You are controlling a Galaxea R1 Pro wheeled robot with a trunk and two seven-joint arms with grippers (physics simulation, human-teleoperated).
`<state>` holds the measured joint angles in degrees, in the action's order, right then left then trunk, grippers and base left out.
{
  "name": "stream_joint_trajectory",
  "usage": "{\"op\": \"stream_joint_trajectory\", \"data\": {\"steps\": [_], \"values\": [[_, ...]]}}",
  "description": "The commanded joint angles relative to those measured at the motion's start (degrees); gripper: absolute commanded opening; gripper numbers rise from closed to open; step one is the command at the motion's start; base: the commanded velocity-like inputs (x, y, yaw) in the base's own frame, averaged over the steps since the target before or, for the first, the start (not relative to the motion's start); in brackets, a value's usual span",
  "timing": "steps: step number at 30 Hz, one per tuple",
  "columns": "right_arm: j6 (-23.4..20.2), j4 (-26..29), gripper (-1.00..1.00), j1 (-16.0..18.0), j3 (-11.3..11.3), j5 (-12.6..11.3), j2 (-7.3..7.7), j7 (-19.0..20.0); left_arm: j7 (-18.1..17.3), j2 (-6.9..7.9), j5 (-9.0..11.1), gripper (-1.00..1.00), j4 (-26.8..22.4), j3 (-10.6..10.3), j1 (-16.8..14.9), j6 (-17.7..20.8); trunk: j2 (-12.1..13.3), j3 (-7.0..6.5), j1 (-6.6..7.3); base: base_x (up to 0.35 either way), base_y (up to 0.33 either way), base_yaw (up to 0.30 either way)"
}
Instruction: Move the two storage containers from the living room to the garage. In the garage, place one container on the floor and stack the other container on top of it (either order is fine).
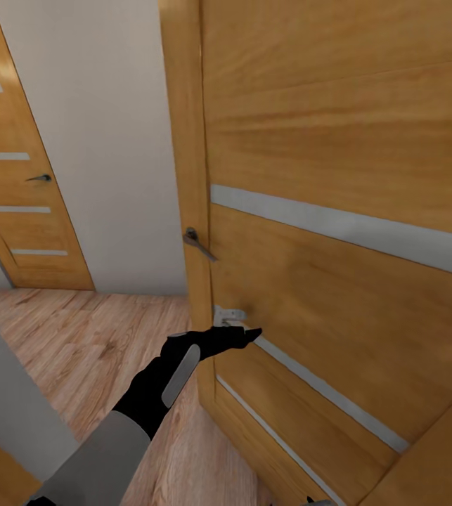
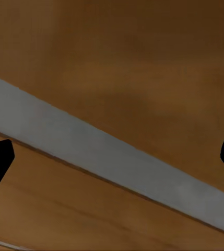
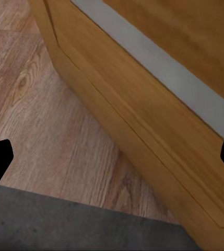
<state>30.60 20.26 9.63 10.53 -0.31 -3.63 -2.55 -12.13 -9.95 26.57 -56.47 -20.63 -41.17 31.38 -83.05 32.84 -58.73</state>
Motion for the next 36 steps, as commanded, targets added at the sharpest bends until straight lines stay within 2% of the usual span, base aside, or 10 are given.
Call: {"op": "stream_joint_trajectory", "data": {"steps": [1, 8, 12, 16, 17, 20, 27, 36], "values": [[0.2, 0.0, 1.00, 0.0, 0.3, 0.0, 0.02, -0.3, -0.4, -0.04, 0.8, 1.00, 0.0, 0.0, 0.0, 0.4, 0.0, 0.05, 0.00, 0.037, -0.035, 0.000], [0.2, 0.0, 1.00, 0.0, 0.3, 0.0, 0.02, -0.3, -1.2, -0.04, 0.6, 1.00, 0.7, 0.2, -0.2, 0.5, 0.0, 0.05, 0.00, 0.009, -0.008, 0.000], [0.2, 0.0, 1.00, 0.0, 0.3, 0.0, 0.02, -0.3, -1.3, -0.04, 0.8, 1.00, 2.1, 0.3, -3.5, 0.6, 0.0, 0.05, 0.00, 0.001, -0.001, 0.000], [0.2, 0.0, 1.00, 0.1, 0.3, 0.0, 0.02, -0.3, -1.4, -0.04, 3.0, 1.00, 2.1, 0.2, -5.0, 0.6, 0.0, 0.05, 0.00, 0.000, 0.000, 0.000], [0.2, 0.0, 1.00, 0.1, 0.3, 0.0, 0.02, -0.3, -1.8, -0.04, 4.6, 1.00, 2.0, 0.2, -5.3, 0.5, 0.0, 0.05, 0.00, 0.000, 0.000, 0.000], [0.2, 0.0, 1.00, 0.1, 0.3, 0.0, 0.02, -0.3, -3.4, -0.04, 6.8, 1.00, 1.9, 0.2, -5.6, 0.5, 0.0, 0.05, 0.00, 0.000, 0.000, 0.000], [0.2, 0.0, 1.00, 0.1, 0.3, 0.0, 0.02, -0.3, -5.1, -0.04, 8.1, 1.00, 1.2, 0.2, -5.7, 0.5, 0.0, 0.05, 0.00, 0.000, 0.000, 0.000], [0.2, 0.0, 1.00, 0.0, 0.3, 0.0, 0.02, -0.3, -5.3, -0.04, 9.2, 1.00, 0.6, 0.6, -5.8, 0.3, 0.0, 0.05, 0.00, 0.000, 0.000, 0.000]]}}
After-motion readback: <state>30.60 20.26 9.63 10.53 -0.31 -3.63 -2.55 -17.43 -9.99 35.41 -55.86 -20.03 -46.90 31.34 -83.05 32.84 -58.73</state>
